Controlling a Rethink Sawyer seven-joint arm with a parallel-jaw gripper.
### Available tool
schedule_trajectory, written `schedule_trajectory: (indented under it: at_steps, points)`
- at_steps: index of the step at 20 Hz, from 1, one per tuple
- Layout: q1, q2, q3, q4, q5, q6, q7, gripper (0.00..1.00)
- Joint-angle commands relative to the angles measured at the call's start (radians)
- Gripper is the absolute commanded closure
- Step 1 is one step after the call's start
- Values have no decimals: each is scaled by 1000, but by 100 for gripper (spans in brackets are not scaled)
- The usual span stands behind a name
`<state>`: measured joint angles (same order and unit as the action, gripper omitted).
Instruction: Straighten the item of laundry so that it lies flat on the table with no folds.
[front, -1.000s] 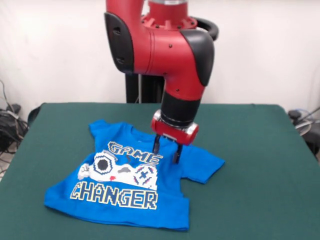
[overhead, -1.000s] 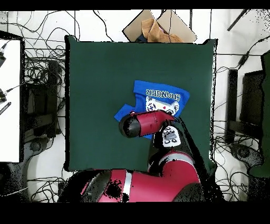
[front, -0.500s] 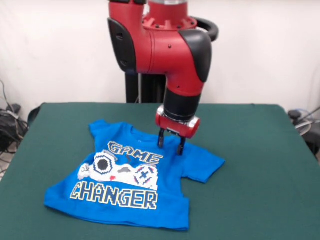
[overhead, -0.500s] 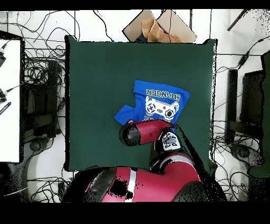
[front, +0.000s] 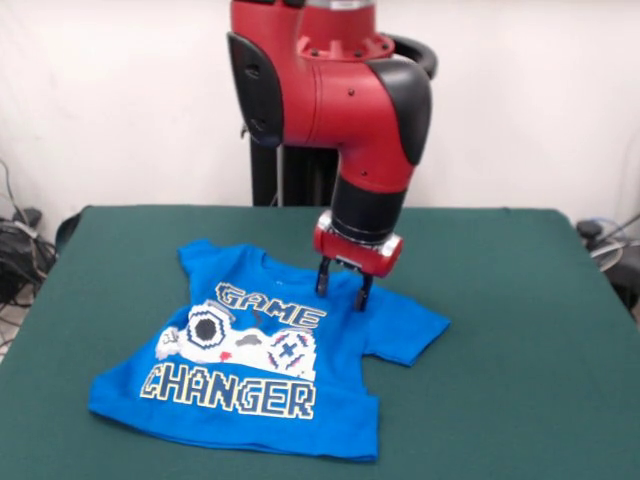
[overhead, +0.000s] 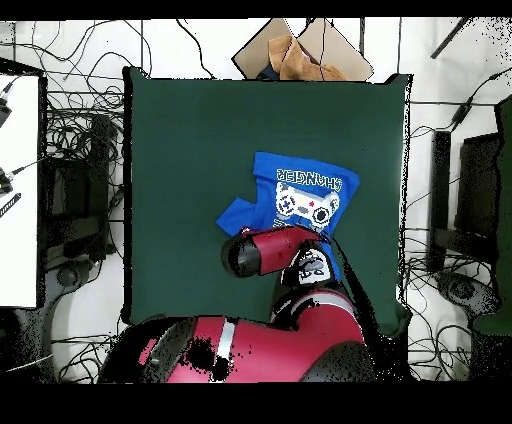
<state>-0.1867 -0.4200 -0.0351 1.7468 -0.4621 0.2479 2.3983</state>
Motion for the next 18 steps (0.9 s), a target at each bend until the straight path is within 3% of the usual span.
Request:
schedule_trajectory:
  at_steps: [1,5,8,13,18]
  points:
    - [23,281,127,-93,110,-150,164,0]
    - [63,283,120,-32,210,-139,247,0]
    - [46,299,155,27,285,-136,266,0]
    - [-66,347,271,108,391,-142,233,0]
    - [-107,380,323,151,491,-148,221,0]
